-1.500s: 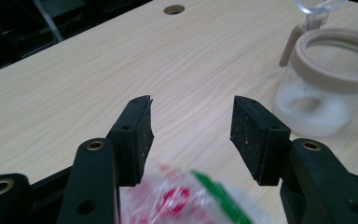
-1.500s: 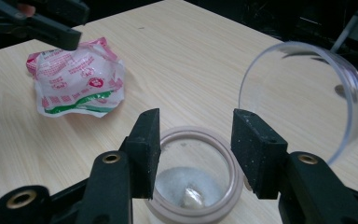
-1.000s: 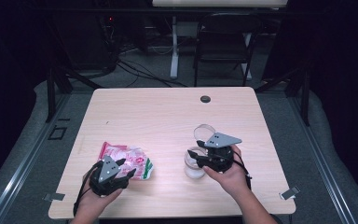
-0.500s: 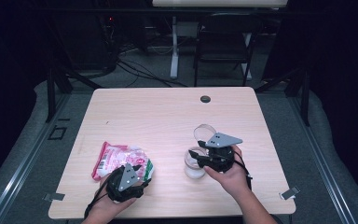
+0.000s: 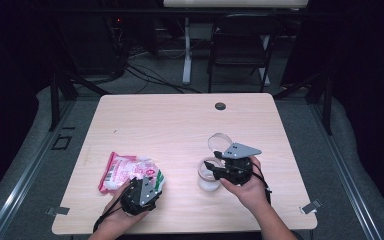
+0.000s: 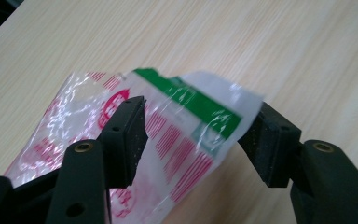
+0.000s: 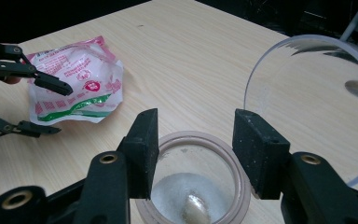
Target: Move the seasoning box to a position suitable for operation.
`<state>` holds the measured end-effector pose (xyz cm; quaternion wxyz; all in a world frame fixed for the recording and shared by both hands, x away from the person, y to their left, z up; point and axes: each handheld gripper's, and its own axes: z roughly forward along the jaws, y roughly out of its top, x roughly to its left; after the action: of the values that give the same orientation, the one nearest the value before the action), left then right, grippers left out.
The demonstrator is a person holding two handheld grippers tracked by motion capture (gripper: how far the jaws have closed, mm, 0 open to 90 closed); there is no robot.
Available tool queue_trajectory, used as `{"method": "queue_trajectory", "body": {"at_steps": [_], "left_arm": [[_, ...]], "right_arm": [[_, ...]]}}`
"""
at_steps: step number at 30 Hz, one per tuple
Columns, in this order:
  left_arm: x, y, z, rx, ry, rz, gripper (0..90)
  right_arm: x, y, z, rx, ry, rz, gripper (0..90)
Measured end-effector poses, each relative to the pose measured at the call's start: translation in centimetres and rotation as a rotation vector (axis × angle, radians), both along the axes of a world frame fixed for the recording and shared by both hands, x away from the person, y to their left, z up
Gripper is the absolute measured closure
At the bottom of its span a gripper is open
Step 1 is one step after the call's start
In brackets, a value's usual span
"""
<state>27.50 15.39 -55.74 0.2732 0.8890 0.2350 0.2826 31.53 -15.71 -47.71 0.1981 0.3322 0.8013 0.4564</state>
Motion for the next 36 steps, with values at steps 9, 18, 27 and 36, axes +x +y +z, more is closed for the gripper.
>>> {"method": "queue_trajectory", "body": {"at_steps": [9, 18, 27, 36], "left_arm": [[1.3, 1.1, -0.7, -0.007, 0.018, 0.072, 51.9], [2.2, 2.9, -0.6, -0.053, 0.058, 0.157, 66.7], [2.5, 3.6, -0.3, -0.083, 0.055, 0.195, 82.5], [2.7, 4.2, 0.2, -0.14, 0.066, 0.217, 89.6]], "right_arm": [[0.0, -0.1, 0.0, 0.004, 0.0, -0.004, 50.6], [0.1, -0.1, -0.2, 0.0, 0.005, -0.006, 50.7], [0.2, 0.0, -0.3, -0.002, 0.012, -0.006, 50.9], [0.1, 0.0, -0.4, -0.007, 0.012, -0.004, 50.9]]}}
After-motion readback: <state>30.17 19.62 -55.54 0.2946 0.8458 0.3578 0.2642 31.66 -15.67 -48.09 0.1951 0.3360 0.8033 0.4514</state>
